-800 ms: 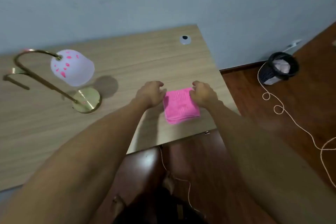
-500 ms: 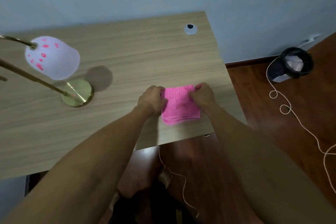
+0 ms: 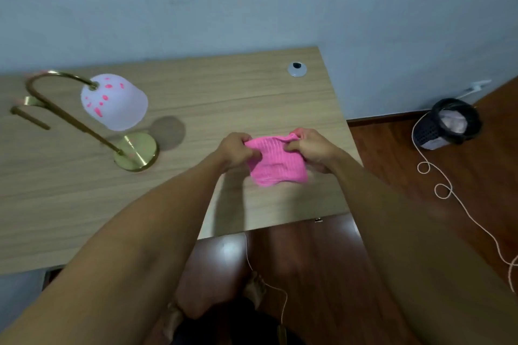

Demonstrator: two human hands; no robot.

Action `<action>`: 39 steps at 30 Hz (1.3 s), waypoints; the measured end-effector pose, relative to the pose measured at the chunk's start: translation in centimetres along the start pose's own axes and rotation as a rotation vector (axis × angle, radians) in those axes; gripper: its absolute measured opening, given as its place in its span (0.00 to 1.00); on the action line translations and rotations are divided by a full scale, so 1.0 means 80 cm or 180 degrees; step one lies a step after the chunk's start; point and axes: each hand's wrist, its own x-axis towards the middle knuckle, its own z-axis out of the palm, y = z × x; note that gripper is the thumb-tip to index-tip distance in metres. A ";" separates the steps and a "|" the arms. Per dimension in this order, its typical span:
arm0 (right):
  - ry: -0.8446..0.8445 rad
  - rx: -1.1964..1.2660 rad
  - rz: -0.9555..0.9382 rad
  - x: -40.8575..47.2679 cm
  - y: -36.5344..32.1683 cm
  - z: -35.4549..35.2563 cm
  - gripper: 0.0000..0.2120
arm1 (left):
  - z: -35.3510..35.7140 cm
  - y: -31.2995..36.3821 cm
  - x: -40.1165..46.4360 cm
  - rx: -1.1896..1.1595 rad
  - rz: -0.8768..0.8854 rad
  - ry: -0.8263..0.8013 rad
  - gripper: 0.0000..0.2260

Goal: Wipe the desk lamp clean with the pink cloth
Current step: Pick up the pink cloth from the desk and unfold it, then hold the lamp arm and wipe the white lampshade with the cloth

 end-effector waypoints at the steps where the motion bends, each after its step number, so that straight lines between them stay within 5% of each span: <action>1: -0.0023 0.0167 0.0044 -0.006 -0.010 -0.003 0.06 | -0.014 0.010 -0.008 -0.0179 0.0027 -0.0082 0.09; 8: -0.0264 0.1217 -0.0399 -0.043 -0.107 0.003 0.14 | -0.117 0.063 -0.050 -0.1083 0.0424 0.0214 0.08; 12: -0.0714 0.1715 -0.0722 -0.070 -0.164 0.031 0.27 | -0.166 0.095 -0.077 -0.1627 0.0664 0.0282 0.11; 15: -0.0827 0.1747 -0.0692 -0.092 -0.201 0.063 0.24 | -0.197 0.110 -0.099 -0.1584 0.0871 0.0587 0.07; 20: -0.0277 0.1649 -0.0642 -0.119 -0.248 0.107 0.17 | -0.258 0.100 -0.130 -0.1323 0.1157 0.1198 0.12; 24: 0.0109 0.1786 -0.0685 -0.122 -0.260 0.147 0.07 | -0.317 0.063 -0.165 -0.1052 0.1386 0.1676 0.06; 28: 0.0523 0.1862 -0.0781 -0.108 -0.263 0.207 0.13 | -0.375 0.008 -0.201 -0.0678 0.1368 0.2105 0.06; 39: 0.1116 0.1264 -0.1155 -0.083 -0.270 0.359 0.24 | -0.438 -0.122 -0.210 0.0220 0.0995 0.1505 0.21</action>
